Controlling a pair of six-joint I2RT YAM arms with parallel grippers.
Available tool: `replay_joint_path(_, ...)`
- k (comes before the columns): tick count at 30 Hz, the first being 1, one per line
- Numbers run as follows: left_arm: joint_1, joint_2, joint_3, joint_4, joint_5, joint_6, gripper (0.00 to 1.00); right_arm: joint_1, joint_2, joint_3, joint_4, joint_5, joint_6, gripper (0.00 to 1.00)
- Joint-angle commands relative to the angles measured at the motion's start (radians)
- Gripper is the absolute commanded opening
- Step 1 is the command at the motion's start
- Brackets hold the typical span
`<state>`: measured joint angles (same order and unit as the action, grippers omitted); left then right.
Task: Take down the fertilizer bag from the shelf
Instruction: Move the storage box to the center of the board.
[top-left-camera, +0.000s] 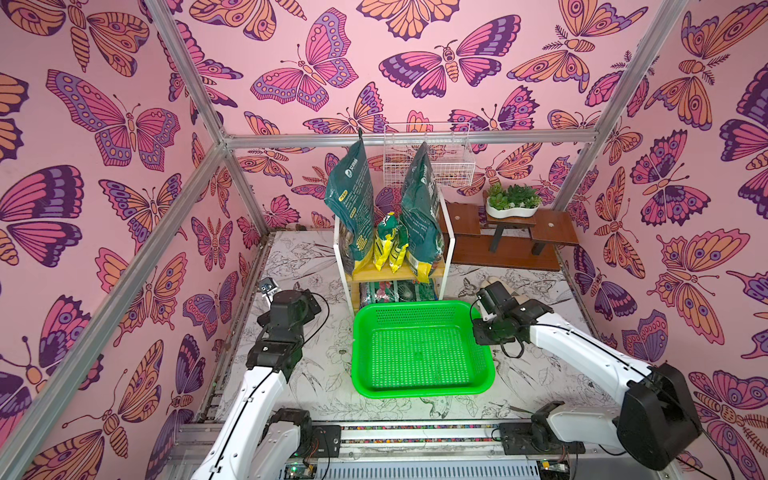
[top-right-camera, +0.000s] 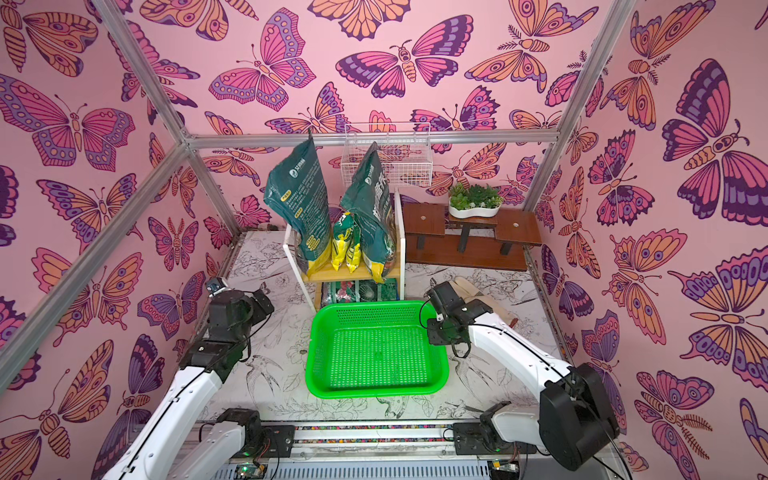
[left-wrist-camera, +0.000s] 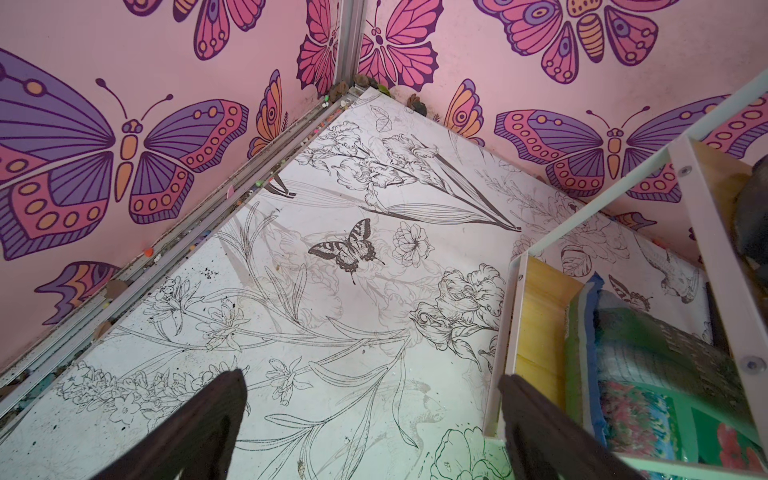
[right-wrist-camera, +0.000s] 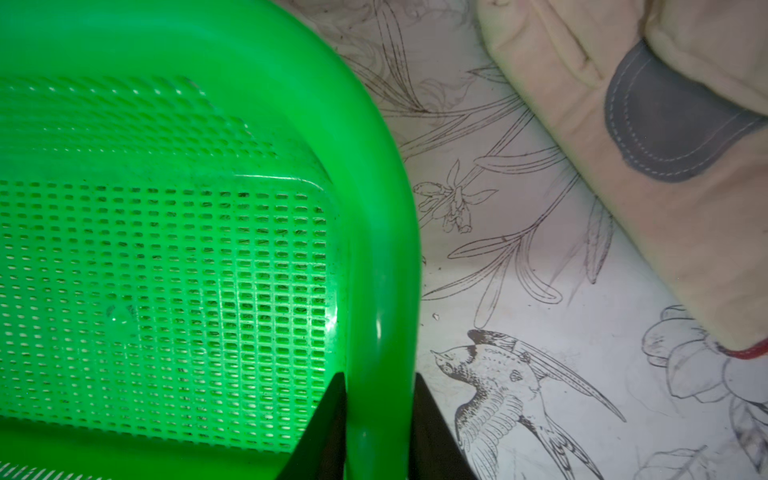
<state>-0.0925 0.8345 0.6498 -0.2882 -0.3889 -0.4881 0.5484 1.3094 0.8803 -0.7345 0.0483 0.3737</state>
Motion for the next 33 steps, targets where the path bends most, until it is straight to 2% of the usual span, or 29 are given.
replay_joint_path(1,-0.005,-0.017,-0.008,-0.017,-0.001,-0.004,1.0,-0.036,0.04,0.041,-0.063,0.043,-0.114,0.26)
replay_joint_path(11,-0.005,-0.035,-0.015,-0.017,-0.001,-0.002,1.0,-0.173,0.106,0.087,-0.056,0.069,-0.229,0.26)
replay_joint_path(18,-0.005,-0.035,-0.015,-0.017,0.005,-0.004,1.0,-0.189,0.143,0.126,-0.037,0.092,-0.258,0.27)
replay_joint_path(20,-0.006,-0.035,-0.015,-0.018,0.007,-0.004,1.0,-0.189,0.151,0.135,-0.038,0.083,-0.258,0.29)
replay_joint_path(23,-0.004,-0.038,-0.015,-0.018,0.016,-0.008,1.0,-0.189,0.124,0.138,-0.039,0.063,-0.246,0.39)
replay_joint_path(29,-0.005,-0.009,-0.006,-0.006,0.084,-0.043,1.0,-0.189,-0.005,0.175,-0.053,0.081,-0.222,0.86)
replay_joint_path(30,-0.005,-0.003,-0.003,-0.009,0.104,-0.05,1.0,-0.189,-0.024,0.192,-0.059,0.084,-0.224,0.97)
replay_joint_path(33,-0.006,-0.01,0.019,-0.027,0.158,-0.098,1.0,-0.189,-0.09,0.255,-0.067,0.082,-0.18,0.99)
